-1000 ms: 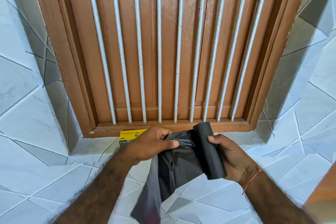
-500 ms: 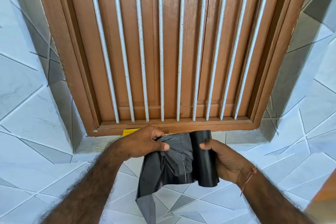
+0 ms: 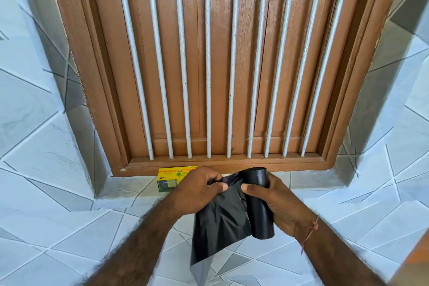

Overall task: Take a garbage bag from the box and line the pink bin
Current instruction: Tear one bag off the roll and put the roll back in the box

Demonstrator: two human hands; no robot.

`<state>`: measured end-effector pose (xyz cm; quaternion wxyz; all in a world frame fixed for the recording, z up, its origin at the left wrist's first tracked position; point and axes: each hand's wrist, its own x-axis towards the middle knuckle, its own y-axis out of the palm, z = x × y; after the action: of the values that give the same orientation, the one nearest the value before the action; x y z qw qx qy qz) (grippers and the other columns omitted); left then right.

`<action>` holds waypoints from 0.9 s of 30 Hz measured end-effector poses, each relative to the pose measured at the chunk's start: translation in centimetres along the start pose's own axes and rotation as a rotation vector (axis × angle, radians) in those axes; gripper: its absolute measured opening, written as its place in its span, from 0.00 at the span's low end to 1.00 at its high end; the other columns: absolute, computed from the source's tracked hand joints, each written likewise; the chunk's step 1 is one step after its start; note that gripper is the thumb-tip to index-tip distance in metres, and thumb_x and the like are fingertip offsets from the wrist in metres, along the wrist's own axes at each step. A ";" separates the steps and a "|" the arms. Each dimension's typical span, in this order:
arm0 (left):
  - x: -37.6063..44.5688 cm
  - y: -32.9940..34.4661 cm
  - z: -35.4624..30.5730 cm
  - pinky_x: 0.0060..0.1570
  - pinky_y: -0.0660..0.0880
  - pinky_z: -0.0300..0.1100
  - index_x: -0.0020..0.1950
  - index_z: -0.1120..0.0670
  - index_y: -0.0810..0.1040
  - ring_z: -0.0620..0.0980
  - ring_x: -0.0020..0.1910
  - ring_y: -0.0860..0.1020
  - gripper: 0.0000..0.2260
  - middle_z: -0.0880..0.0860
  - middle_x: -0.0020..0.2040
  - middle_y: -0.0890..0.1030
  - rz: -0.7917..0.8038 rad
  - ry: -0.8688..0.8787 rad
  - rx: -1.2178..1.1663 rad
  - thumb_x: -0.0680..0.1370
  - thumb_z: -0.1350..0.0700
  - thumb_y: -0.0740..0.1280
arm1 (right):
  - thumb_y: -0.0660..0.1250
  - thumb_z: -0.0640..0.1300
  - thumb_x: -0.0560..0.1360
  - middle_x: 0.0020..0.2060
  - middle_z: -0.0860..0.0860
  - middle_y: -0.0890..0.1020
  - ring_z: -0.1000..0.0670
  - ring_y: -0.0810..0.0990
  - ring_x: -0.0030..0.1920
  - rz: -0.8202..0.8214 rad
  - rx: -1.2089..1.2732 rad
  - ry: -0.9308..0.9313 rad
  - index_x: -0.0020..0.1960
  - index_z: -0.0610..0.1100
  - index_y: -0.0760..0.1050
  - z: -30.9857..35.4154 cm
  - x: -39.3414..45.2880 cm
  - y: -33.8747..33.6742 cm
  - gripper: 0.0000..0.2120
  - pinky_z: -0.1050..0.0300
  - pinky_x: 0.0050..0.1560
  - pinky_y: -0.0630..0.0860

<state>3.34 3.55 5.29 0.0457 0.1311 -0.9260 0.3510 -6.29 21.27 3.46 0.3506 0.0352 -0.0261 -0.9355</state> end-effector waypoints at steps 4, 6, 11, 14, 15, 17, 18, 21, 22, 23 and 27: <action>0.3 0.7 0.2 0.34 0.66 0.42 0.32 0.51 0.74 0.46 0.32 0.70 0.13 0.47 0.30 0.72 -0.086 0.004 0.111 0.77 0.52 0.67 | 0.77 0.42 0.67 0.55 0.46 0.84 0.43 0.82 0.56 0.016 0.079 0.003 0.61 0.46 0.77 -0.4 0.1 0.3 0.24 0.47 0.57 0.78; 0.2 1.0 0.2 0.36 0.68 0.43 0.33 0.50 0.74 0.49 0.35 0.72 0.12 0.48 0.31 0.74 -0.108 0.012 0.155 0.77 0.51 0.66 | 0.76 0.44 0.68 0.54 0.48 0.85 0.45 0.82 0.56 -0.008 0.088 -0.020 0.60 0.47 0.78 -0.4 0.1 0.7 0.21 0.49 0.59 0.77; -0.2 2.2 -0.8 0.39 0.74 0.48 0.39 0.53 0.77 0.52 0.38 0.76 0.13 0.50 0.35 0.79 -0.164 0.072 0.307 0.77 0.46 0.63 | 0.75 0.49 0.69 0.47 0.47 0.87 0.45 0.85 0.50 -0.182 0.170 -0.031 0.52 0.45 0.82 -0.6 0.6 1.6 0.14 0.50 0.54 0.80; -0.3 2.9 -1.0 0.39 0.73 0.47 0.39 0.54 0.74 0.54 0.40 0.77 0.14 0.51 0.38 0.81 -0.238 0.098 0.369 0.78 0.46 0.62 | 0.76 0.44 0.69 0.44 0.44 0.87 0.43 0.85 0.47 -0.278 0.180 -0.067 0.47 0.42 0.83 -0.9 0.9 2.0 0.09 0.49 0.52 0.81; -0.4 3.0 -1.0 0.38 0.72 0.46 0.37 0.52 0.72 0.54 0.40 0.76 0.13 0.51 0.38 0.81 -0.257 0.092 0.360 0.78 0.46 0.62 | 0.76 0.44 0.69 0.44 0.44 0.87 0.43 0.85 0.47 -0.301 0.174 -0.082 0.47 0.42 0.83 -1.0 1.0 2.1 0.08 0.48 0.52 0.81; -0.6 3.2 -0.9 0.37 0.69 0.45 0.37 0.50 0.73 0.54 0.38 0.75 0.12 0.51 0.37 0.81 -0.285 0.070 0.324 0.78 0.47 0.62 | 0.76 0.43 0.69 0.44 0.44 0.87 0.42 0.85 0.48 -0.321 0.171 -0.105 0.47 0.42 0.83 -1.0 1.2 2.2 0.08 0.49 0.51 0.81; -0.7 3.4 -0.9 0.37 0.69 0.45 0.37 0.50 0.74 0.53 0.38 0.75 0.12 0.51 0.36 0.80 -0.298 0.060 0.307 0.78 0.47 0.62 | 0.75 0.43 0.69 0.44 0.44 0.87 0.43 0.85 0.47 -0.323 0.180 -0.112 0.47 0.42 0.83 -1.0 1.3 2.4 0.08 0.50 0.49 0.81; -1.0 3.9 -0.8 0.36 0.68 0.45 0.35 0.49 0.70 0.52 0.37 0.74 0.13 0.51 0.35 0.79 -0.348 0.034 0.270 0.79 0.47 0.62 | 0.75 0.42 0.69 0.43 0.44 0.87 0.44 0.85 0.45 -0.332 0.199 -0.102 0.47 0.42 0.82 -0.7 1.6 2.8 0.08 0.55 0.43 0.81; -1.1 4.0 -0.7 0.36 0.68 0.45 0.35 0.50 0.71 0.52 0.37 0.74 0.14 0.51 0.35 0.79 -0.368 0.025 0.268 0.79 0.47 0.62 | 0.76 0.42 0.69 0.43 0.44 0.87 0.45 0.85 0.44 -0.332 0.206 -0.100 0.48 0.42 0.82 -0.6 1.7 2.8 0.09 0.55 0.42 0.80; -1.1 4.1 -0.6 0.36 0.69 0.45 0.36 0.51 0.72 0.53 0.37 0.74 0.14 0.51 0.36 0.80 -0.387 0.020 0.273 0.79 0.47 0.61 | 0.76 0.43 0.69 0.42 0.45 0.87 0.45 0.85 0.43 -0.331 0.212 -0.099 0.47 0.42 0.82 -0.5 1.9 2.9 0.09 0.55 0.42 0.80; -1.3 4.0 -0.5 0.38 0.73 0.48 0.37 0.51 0.74 0.54 0.38 0.76 0.13 0.52 0.36 0.81 -0.434 0.027 0.268 0.79 0.47 0.62 | 0.76 0.43 0.69 0.41 0.45 0.87 0.47 0.85 0.41 -0.328 0.187 -0.100 0.48 0.42 0.82 -0.7 2.4 3.3 0.09 0.59 0.38 0.79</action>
<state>3.52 7.01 2.89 0.1145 0.3269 -0.8208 0.4543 -5.84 17.17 2.91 0.1870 0.0250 -0.1244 -0.9741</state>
